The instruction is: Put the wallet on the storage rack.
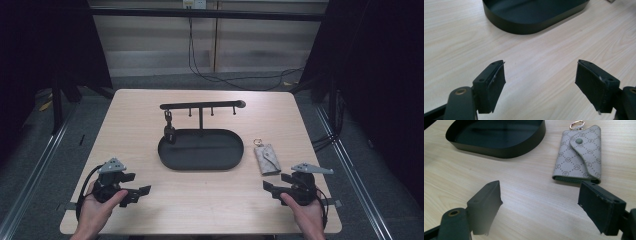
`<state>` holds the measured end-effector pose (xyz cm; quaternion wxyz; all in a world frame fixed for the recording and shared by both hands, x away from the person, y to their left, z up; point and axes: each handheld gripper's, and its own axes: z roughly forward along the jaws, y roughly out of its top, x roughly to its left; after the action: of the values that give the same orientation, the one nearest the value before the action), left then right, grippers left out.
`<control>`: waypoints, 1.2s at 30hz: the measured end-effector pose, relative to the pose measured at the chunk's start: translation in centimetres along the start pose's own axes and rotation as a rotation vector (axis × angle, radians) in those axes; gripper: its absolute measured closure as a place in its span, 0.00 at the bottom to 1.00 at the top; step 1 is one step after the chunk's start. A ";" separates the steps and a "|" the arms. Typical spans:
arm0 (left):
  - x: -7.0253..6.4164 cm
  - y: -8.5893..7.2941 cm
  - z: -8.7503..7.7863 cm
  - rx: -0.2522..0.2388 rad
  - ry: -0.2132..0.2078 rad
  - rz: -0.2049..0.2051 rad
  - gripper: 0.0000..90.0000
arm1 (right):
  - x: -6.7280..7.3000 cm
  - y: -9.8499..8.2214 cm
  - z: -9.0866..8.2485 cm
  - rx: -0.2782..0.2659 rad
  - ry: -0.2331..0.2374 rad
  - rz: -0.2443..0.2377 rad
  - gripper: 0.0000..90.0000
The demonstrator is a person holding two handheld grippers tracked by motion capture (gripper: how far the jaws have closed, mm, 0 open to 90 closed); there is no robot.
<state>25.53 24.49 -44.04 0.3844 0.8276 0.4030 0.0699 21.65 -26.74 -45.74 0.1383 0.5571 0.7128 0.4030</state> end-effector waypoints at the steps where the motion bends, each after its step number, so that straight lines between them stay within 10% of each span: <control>1: -0.1 -0.4 0.0 0.007 -0.013 -0.006 0.26 | -0.1 0.1 0.0 0.001 -0.002 -0.001 0.20; 11: -0.2 -3.2 -0.6 0.030 -0.048 -0.053 0.20 | -0.2 2.2 0.7 0.009 -0.016 -0.007 0.25; 23: 0.3 -3.7 -0.4 0.010 -0.042 -0.015 0.22 | -0.6 4.4 1.9 0.033 0.009 0.037 0.32; 36: 0.5 -3.6 -0.4 0.007 -0.068 0.002 0.24 | -1.2 7.5 3.3 0.167 -0.014 0.003 0.30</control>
<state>23.46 26.39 -46.36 0.3949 0.8312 0.3892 0.0407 29.27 -26.03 -42.67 0.0960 0.5706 0.7420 0.3385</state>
